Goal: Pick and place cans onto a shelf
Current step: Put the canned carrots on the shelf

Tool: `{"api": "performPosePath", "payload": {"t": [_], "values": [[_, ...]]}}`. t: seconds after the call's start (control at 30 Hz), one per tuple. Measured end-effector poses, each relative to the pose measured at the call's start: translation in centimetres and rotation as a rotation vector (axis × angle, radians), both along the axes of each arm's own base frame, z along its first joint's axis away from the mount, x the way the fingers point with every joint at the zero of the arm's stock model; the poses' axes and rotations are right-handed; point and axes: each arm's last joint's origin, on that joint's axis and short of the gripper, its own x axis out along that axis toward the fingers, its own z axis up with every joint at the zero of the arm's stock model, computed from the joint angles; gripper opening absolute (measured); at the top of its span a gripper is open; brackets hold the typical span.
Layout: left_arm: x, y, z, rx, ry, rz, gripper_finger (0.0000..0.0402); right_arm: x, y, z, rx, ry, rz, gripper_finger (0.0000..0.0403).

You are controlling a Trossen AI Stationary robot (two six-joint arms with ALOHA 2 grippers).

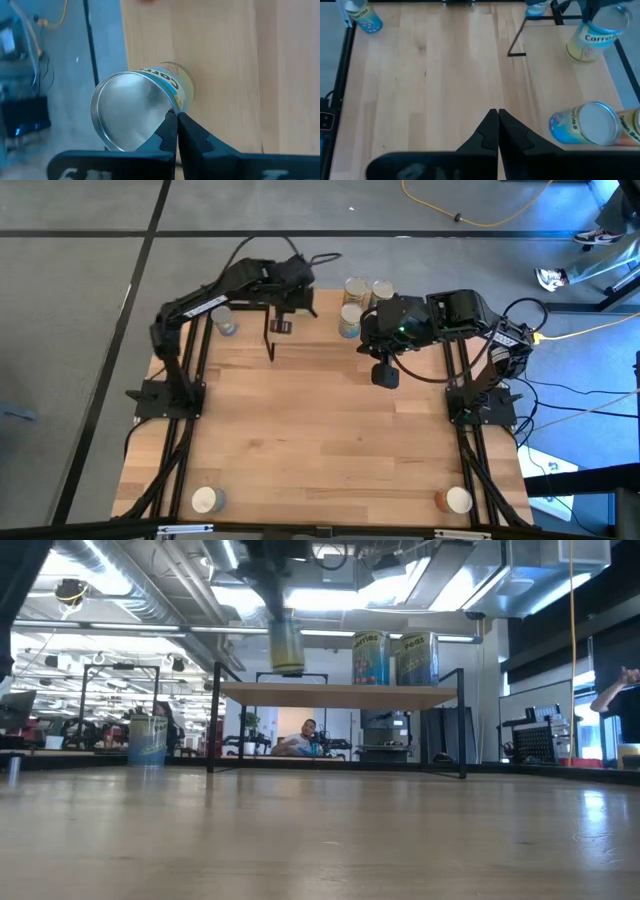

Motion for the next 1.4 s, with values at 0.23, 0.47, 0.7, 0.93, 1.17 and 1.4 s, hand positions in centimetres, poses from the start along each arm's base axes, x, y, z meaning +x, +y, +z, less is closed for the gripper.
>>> {"api": "performPosePath", "payload": {"t": [0.23,0.47,0.7,0.93,1.17,1.4], "values": [[2.6,1.5,0.8,0.019,0.002,-0.132,0.0000,-0.1,-1.2,-0.1,-0.002,0.012,-0.040,0.0005],[3.6,2.7,0.1,0.022,0.011,-0.225,0.0000,-0.2,-1.6,-0.1,-0.003,0.020,-0.051,0.0005],[3.6,4.0,-0.5,-0.018,-0.012,-0.218,0.0000,-0.2,-1.6,-0.2,-0.003,0.028,-0.050,0.0005],[3.4,4.6,-0.7,-0.064,-0.038,-0.202,0.0000,-0.2,-1.6,-0.2,-0.003,0.032,-0.050,0.0005],[4.2,5.1,-2.2,-0.073,0.001,-0.194,0.0000,-0.2,-1.6,-0.2,-0.015,0.037,-0.035,0.0005],[4.2,5.3,-2.3,-0.055,0.015,-0.202,0.0000,-0.3,-1.6,-0.3,-0.015,0.046,-0.035,0.0005]]}}
